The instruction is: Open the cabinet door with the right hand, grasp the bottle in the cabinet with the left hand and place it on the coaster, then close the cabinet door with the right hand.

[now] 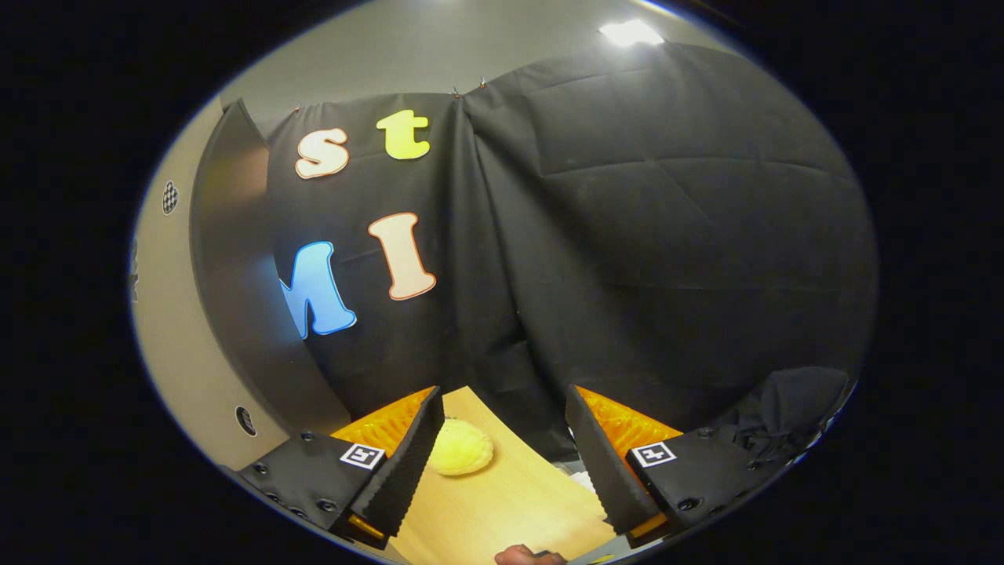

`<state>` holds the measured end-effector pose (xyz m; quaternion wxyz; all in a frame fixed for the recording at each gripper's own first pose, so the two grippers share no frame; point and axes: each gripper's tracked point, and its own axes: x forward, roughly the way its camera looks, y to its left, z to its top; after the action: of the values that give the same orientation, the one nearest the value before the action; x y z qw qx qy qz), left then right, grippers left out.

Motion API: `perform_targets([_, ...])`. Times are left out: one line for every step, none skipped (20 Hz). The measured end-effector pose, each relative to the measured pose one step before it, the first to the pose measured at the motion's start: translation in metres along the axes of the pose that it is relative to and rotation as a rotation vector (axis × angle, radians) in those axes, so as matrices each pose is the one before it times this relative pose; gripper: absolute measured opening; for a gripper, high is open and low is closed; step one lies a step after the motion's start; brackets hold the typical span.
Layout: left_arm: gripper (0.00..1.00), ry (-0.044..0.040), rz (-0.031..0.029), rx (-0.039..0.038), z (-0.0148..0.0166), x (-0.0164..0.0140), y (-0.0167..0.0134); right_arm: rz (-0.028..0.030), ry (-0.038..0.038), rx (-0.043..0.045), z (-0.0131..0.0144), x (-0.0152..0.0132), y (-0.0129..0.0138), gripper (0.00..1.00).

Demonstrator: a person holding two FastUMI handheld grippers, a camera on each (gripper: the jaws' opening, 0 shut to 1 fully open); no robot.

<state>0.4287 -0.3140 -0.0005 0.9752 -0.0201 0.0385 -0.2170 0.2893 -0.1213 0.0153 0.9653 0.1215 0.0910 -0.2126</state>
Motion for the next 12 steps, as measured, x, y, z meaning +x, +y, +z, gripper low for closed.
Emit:
perform_targets([0.82, -0.00043, 0.00477, -0.00017, -0.00177, 0.00041, 0.00014, 0.00705, -0.00015, -0.00098, -0.00044, 0.00296, 0.00192, 0.98])
perform_targets([0.82, -0.00026, 0.00522, 0.00538, -0.00138, -0.00037, 0.00081, 0.00785, 0.00379, -0.00093, -0.00041, 0.00229, 0.00096, 0.98])
perform_targets([0.82, -0.00015, 0.00981, 0.00673, -0.00135, -0.00143, 0.00015, 0.00763, 0.00332, -0.00112, -0.00099, 0.00166, 0.00115, 0.98])
perform_targets([0.8, -0.01034, 0.01095, 0.00672, 0.00032, -0.00169, 0.00349, 0.00508, 0.00124, -0.00017, 0.00024, 0.00143, -0.00015, 0.98])
perform_targets([0.77, 0.00124, 0.00009, 0.00125, 0.00041, -0.00386, -0.00184, 0.00593, -0.00028, 0.00116, -0.00124, 0.00218, 0.00069, 0.98])
perform_targets([0.76, -0.00102, -0.0022, -0.00219, 0.00032, -0.00213, -0.0009, 0.00735, 0.00017, 0.00208, -0.00032, 0.00088, -0.00021, 0.98])
perform_targets([0.76, 0.00016, -0.00271, -0.00935, 0.00085, -0.00128, -0.00069, 0.00427, 0.00114, 0.00252, -0.00085, 0.0011, 0.00063, 0.98])
perform_targets([0.72, -0.00084, -0.0101, -0.01409, 0.00102, -0.00321, -0.00252, 0.00376, 0.00075, 0.00268, -0.00045, 0.001, -0.00113, 0.98])
perform_targets([0.74, -0.00925, -0.00937, -0.01352, 0.00156, -0.00364, -0.00242, 0.00194, -0.00013, 0.0006, -0.00133, 0.0014, -0.00001, 0.98])
perform_targets([0.72, -0.01167, -0.00791, -0.00115, 0.00374, -0.0049, -0.00143, 0.00189, 0.00173, -0.00027, -0.00076, 0.00056, -0.00053, 0.98])
perform_targets([0.72, -0.01126, 0.00345, 0.00824, 0.00259, -0.00515, -0.00001, 0.00756, 0.00214, 0.00132, -0.00094, 0.00051, 0.00274, 0.98])
perform_targets([0.71, -0.00748, 0.00473, 0.01345, 0.00251, -0.00509, 0.00077, 0.00745, 0.00127, 0.00209, 0.00012, -0.00001, 0.00121, 0.98])
